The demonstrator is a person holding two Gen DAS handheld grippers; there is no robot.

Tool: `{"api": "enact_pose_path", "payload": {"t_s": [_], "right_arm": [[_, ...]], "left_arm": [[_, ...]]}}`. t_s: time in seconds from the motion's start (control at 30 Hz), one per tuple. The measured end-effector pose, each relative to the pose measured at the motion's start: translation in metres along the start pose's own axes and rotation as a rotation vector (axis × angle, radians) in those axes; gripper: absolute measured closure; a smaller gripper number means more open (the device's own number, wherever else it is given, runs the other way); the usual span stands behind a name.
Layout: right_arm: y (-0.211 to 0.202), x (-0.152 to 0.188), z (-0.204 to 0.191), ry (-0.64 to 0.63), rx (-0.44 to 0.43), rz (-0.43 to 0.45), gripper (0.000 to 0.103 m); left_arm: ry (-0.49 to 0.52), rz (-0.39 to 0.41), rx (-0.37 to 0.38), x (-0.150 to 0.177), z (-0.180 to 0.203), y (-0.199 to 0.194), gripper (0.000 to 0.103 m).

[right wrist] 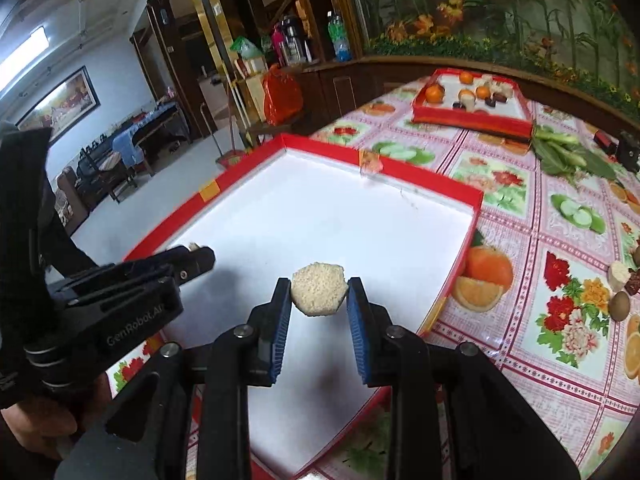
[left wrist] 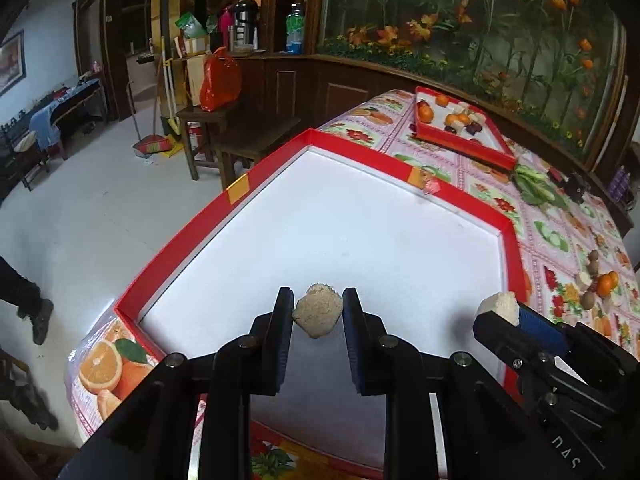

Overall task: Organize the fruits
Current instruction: 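Carry both held pieces over the white tray and open both tools to drop them, then move both open tools back toward the fruit pile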

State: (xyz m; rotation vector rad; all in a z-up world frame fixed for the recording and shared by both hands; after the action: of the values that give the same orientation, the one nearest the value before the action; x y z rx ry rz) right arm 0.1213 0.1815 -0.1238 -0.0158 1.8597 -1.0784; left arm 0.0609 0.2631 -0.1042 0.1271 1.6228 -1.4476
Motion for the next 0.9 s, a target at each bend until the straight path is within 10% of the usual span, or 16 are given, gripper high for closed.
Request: {"api": "enact_pose_path", "payload": {"t_s": [0.07, 0.13, 0.17, 0.63, 0.9], "right_arm": [[0.002, 0.002, 0.002, 0.000, 0.009, -0.012, 0.047], [-0.003, 0.001, 0.001, 0.007, 0.002, 0.001, 0.032], [-0.007, 0.000, 0.002, 0.003, 0.005, 0.012, 0.024], [-0.158, 0.053, 0.118, 0.228, 0.196, 0.214, 0.004], [-0.218, 0.125, 0.214, 0.468, 0.347, 0.227, 0.004]], "left_arm": [[-0.009, -0.011, -0.024, 0.003, -0.005, 0.000, 0.067], [-0.025, -0.003, -0.049, 0.003, -0.010, -0.004, 0.027], [-0.032, 0.009, -0.061, 0.002, -0.013, -0.007, 0.023], [0.046, 0.143, 0.047, 0.014, 0.053, -0.071, 0.005], [0.335, 0.136, 0.177, 0.060, 0.160, -0.081, 0.002]]}}
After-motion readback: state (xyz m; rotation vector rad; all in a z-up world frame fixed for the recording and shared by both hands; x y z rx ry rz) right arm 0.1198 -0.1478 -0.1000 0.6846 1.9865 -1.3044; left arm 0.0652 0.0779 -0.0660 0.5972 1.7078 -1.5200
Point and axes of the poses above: each gripper's, at about its wrist camera, not at the fingertips, and y roughly the way its jaws point, z to its right, x to its underside, the point moved 9 cm from there along y, roughly the way its jaws point, and after that the axes turned 4 degrees about -y, right-handed, at the moved point
